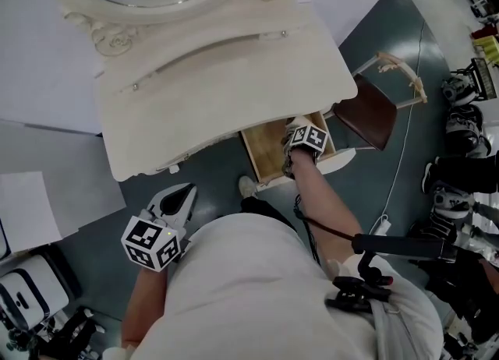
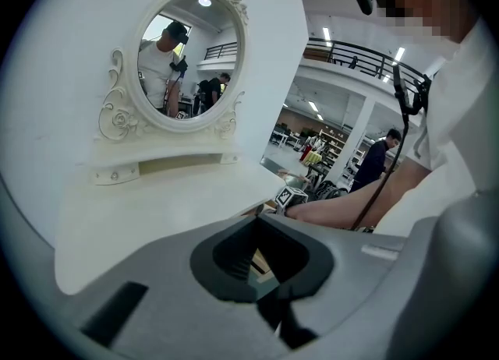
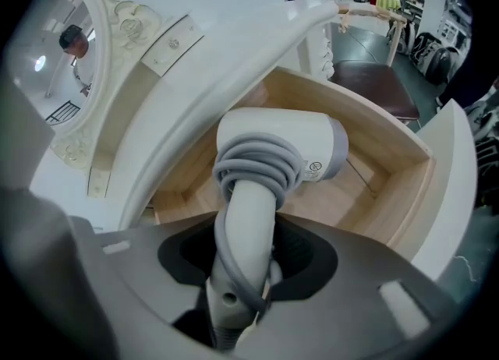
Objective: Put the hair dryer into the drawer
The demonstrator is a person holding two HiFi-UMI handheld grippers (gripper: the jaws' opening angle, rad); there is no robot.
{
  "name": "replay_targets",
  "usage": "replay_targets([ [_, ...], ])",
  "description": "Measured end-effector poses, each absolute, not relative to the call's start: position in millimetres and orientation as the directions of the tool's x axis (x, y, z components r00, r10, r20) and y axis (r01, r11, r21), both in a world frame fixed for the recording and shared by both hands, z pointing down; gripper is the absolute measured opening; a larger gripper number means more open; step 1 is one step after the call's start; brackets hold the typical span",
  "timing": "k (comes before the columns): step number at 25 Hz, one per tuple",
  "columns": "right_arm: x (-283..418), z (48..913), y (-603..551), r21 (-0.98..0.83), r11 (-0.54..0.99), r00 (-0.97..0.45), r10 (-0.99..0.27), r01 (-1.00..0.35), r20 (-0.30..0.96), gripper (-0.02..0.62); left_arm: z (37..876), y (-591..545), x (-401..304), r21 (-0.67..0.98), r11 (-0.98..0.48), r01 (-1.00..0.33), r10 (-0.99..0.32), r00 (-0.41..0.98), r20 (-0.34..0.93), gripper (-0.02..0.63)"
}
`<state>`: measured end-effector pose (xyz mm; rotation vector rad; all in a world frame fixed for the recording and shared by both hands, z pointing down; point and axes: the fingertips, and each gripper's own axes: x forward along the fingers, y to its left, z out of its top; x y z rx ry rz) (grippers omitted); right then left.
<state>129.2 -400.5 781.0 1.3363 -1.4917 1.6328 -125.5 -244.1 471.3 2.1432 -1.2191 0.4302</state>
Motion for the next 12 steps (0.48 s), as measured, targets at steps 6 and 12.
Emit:
replay_targets([
  [6,135.4,795.7,-425.1,-0.342,-0.209,-0.287,-0.254,-0.916,0.924,0.164,477.8,-251.1,-126.8,0.342,-0.335,-0.878,-0.648,0.478,0.592,0.003],
  [12,132.3,808.4,-440.1,-0.28,-0.152,-0.226,-0.297,-0.948,0.928,0.164,484.8,-257.8,-130.2,0.329,-0.298,-0.896,-0.648,0.443,0.62,0.003],
])
